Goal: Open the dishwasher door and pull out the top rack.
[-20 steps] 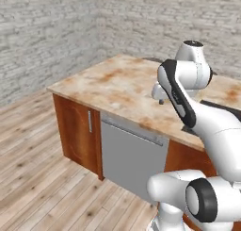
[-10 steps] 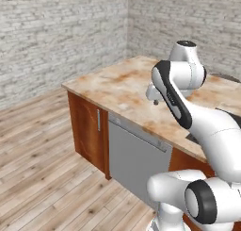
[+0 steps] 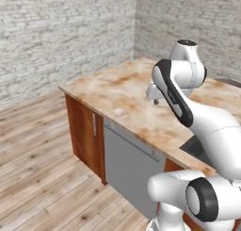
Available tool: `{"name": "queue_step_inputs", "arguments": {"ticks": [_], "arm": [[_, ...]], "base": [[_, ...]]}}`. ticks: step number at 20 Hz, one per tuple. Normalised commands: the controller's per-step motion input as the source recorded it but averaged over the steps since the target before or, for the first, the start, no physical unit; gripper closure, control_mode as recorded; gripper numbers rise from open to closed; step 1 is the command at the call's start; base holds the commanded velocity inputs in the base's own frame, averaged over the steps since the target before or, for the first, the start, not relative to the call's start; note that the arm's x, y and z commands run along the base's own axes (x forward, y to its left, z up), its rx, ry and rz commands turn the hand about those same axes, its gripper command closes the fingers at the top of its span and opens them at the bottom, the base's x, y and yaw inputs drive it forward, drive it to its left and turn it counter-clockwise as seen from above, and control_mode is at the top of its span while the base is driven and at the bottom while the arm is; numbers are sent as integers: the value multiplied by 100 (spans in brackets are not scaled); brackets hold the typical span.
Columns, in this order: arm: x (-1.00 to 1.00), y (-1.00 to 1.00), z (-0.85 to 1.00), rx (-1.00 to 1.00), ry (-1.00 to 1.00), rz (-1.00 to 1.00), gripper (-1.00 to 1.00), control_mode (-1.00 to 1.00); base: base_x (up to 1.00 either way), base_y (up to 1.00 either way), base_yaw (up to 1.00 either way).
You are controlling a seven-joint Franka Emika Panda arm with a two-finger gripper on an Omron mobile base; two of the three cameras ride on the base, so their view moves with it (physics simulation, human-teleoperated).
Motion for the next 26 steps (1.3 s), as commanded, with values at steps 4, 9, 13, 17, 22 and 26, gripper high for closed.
{"name": "queue_step_inputs", "arguments": {"ticks": [4,9,13,17,22,26], "arm": [[0,0,0,0,0,0,-100,100],[0,0,0,0,0,0,-100,100],[0,0,0,0,0,0,-100,100],[0,37,-99,-18,12,9,-100,-100],[0,92,-100,-45,18,15,-100,-100],[0,100,-100,-52,17,21,-100,-100]], "base": [[6,-3,10],[0,0,0],[0,3,3],[0,0,0],[0,0,0],[0,0,0]]}}
